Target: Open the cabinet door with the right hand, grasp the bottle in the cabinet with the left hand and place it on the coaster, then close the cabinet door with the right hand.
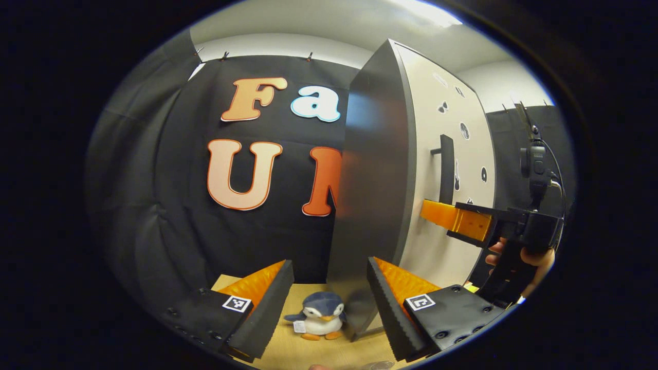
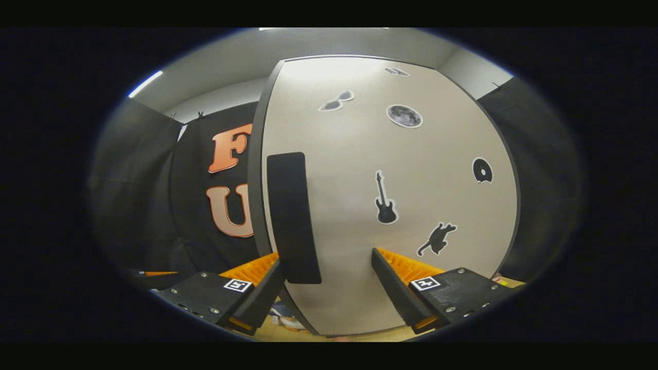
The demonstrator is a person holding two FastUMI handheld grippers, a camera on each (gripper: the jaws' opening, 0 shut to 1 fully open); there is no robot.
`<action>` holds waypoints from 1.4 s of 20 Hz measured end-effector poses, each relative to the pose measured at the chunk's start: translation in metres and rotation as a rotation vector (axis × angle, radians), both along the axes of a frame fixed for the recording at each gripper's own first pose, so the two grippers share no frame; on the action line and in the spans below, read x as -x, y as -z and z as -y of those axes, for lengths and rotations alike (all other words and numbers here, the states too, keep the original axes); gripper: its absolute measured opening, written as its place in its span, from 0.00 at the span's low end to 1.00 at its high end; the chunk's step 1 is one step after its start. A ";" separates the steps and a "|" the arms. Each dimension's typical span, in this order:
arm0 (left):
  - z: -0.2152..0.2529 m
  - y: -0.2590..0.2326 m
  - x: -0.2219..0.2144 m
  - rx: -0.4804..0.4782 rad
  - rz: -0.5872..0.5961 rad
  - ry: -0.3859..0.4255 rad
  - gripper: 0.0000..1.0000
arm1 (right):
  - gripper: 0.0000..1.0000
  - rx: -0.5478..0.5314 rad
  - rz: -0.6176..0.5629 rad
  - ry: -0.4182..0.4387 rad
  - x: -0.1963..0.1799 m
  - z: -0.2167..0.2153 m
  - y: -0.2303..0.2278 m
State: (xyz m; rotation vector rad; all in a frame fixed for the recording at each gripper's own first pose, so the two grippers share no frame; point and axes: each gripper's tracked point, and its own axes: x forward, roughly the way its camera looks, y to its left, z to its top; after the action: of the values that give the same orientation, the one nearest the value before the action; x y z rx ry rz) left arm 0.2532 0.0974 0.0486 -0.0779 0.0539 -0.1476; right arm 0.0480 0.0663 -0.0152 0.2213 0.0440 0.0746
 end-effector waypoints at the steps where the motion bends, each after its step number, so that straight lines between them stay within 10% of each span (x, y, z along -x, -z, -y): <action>1: -0.003 -0.001 0.000 -0.004 0.002 -0.013 0.94 | 0.96 0.002 0.005 0.000 0.001 0.000 -0.001; 13: 0.007 -0.022 0.037 -0.038 0.035 -0.154 0.93 | 0.97 -0.067 0.019 -0.135 0.022 0.000 -0.009; 28: 0.053 -0.053 0.120 -0.078 0.084 -0.277 0.93 | 0.96 0.091 0.038 -0.159 0.179 0.093 -0.028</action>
State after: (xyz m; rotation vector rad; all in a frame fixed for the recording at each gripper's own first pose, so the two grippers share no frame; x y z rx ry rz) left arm 0.1336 0.0446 0.1014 -0.0005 -0.0347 0.1285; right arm -0.1306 -0.0271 0.0129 0.1246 0.0272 0.2342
